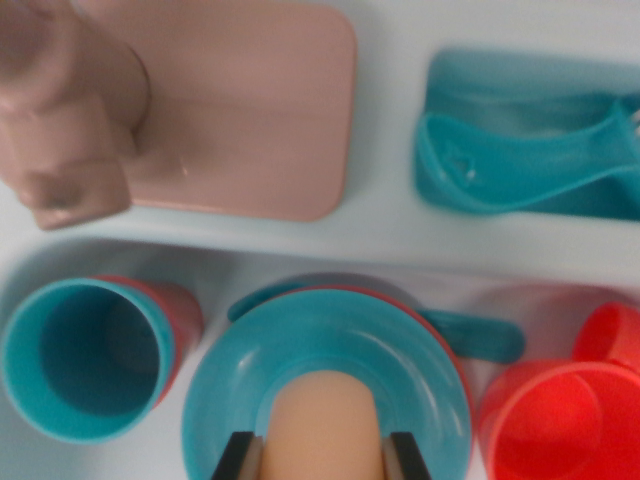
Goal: Pick detergent from the sink
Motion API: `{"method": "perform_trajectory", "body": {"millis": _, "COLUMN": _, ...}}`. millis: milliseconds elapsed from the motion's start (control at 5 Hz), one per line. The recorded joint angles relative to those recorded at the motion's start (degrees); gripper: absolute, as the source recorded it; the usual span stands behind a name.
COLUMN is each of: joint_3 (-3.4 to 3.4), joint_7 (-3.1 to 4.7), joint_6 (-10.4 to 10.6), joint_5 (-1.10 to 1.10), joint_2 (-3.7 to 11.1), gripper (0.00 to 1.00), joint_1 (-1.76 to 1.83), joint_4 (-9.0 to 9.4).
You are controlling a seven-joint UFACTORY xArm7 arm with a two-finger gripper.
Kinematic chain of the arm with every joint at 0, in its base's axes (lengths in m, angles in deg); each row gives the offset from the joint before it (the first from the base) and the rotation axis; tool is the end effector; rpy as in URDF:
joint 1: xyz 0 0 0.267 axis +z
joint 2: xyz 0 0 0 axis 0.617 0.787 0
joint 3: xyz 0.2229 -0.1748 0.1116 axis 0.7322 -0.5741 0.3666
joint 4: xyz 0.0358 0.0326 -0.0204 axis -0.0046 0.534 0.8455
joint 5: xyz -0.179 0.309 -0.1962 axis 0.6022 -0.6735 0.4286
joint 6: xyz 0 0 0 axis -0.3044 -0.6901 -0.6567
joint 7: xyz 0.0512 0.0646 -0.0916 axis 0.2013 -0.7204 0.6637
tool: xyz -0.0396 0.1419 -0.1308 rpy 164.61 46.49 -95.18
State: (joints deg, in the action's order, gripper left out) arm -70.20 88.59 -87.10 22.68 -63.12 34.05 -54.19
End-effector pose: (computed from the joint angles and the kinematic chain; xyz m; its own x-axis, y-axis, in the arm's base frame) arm 0.5265 -0.0832 0.1293 0.9972 0.0719 -0.0221 0.0719 -0.9974 0.0018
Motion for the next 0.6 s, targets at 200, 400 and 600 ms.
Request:
{"method": "perform_trajectory", "body": {"millis": 200, "joint_3": 0.0, "joint_7": 0.0, "joint_6": 0.0, "joint_5": 0.0, "joint_2": 0.0, "gripper": 1.0, "joint_1": 0.0, "joint_4": 0.0}}
{"method": "perform_trajectory", "body": {"millis": 400, "joint_3": 0.0, "joint_7": -0.04, "joint_6": -2.7, "joint_5": 0.07, "joint_2": -0.74, "gripper": 1.0, "joint_1": 0.02, "joint_4": -1.97}}
{"method": "perform_trajectory", "body": {"millis": 600, "joint_3": 0.0, "joint_7": -0.04, "joint_6": -2.7, "joint_5": 0.07, "joint_2": -0.74, "gripper": 1.0, "joint_1": 0.02, "joint_4": -1.97}}
